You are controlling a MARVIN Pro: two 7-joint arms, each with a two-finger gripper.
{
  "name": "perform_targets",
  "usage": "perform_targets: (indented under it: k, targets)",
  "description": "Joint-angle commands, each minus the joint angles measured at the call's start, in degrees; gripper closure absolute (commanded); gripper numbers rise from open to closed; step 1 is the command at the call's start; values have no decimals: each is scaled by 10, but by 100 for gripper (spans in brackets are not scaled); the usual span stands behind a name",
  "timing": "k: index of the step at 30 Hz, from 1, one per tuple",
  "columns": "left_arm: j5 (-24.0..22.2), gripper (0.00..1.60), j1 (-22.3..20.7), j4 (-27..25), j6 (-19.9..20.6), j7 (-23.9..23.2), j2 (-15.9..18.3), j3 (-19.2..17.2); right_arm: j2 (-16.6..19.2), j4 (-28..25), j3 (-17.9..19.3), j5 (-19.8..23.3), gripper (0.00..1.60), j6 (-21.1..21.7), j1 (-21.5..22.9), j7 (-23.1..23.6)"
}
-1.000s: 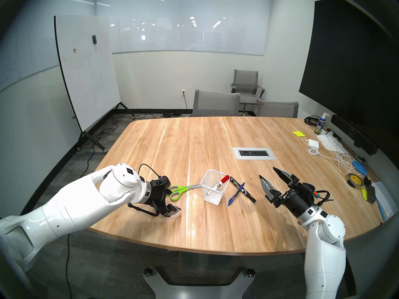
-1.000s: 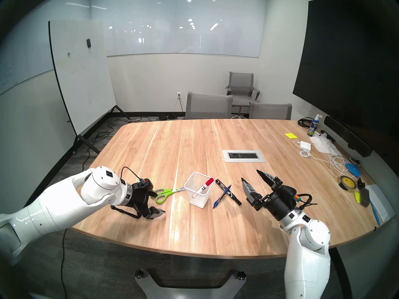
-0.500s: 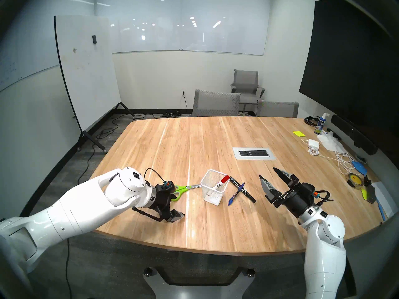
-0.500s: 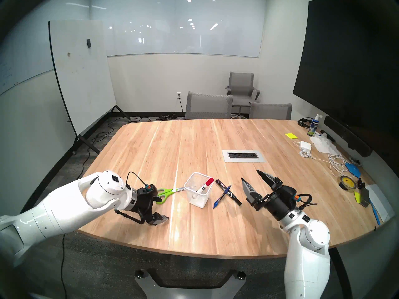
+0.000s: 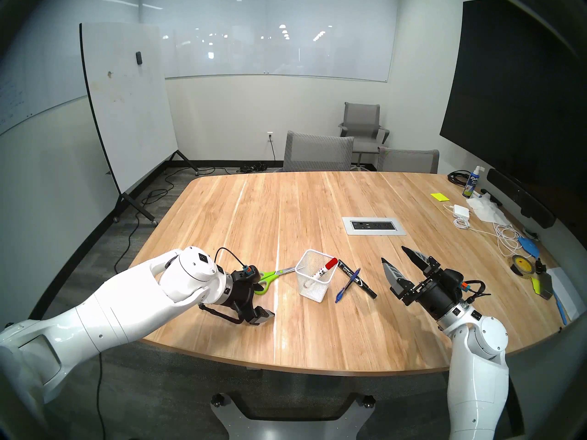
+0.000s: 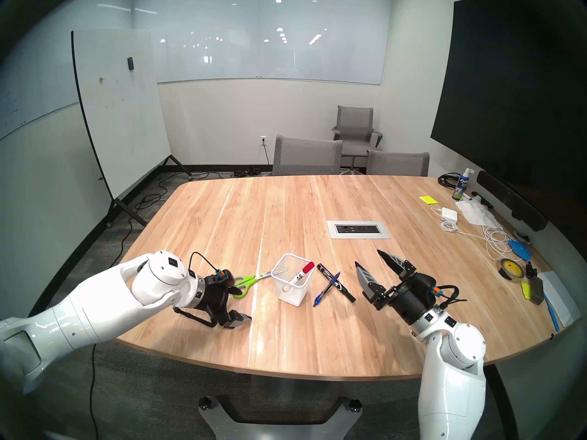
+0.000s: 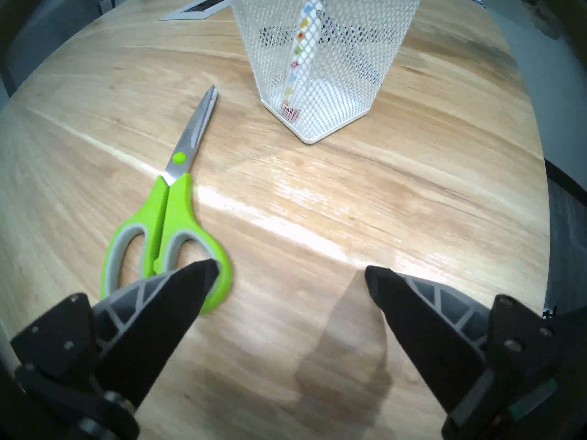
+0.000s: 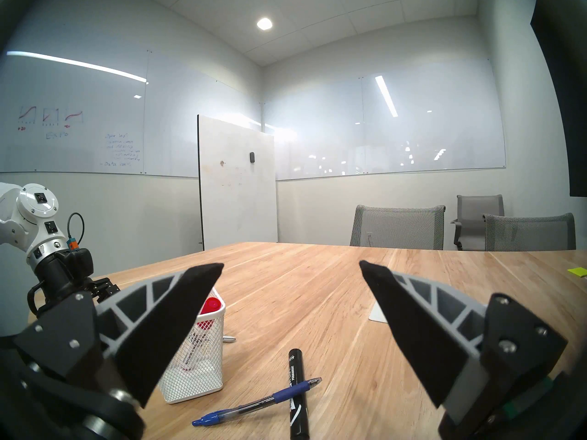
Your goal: Place the pen, the marker, and the scissors into the pen holder
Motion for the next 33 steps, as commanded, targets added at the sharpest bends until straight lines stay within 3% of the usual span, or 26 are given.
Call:
perform_targets:
  k: [1, 15, 32, 33]
  targets:
    - [7, 160, -1, 17, -13, -17, -7, 15, -1, -10, -1, 2, 0, 1, 5, 0]
    - [18, 160, 14, 4, -58, -14, 28, 12, -2, -10, 0, 2, 0, 1, 6, 1]
    - [-1, 160, 10, -44, -53, -3, 59, -25, -3, -10, 1, 1, 0, 1, 6, 2]
    - [-5, 87, 10, -47, -55, 0, 60, -28, -3, -10, 1, 0, 0, 2, 7, 2]
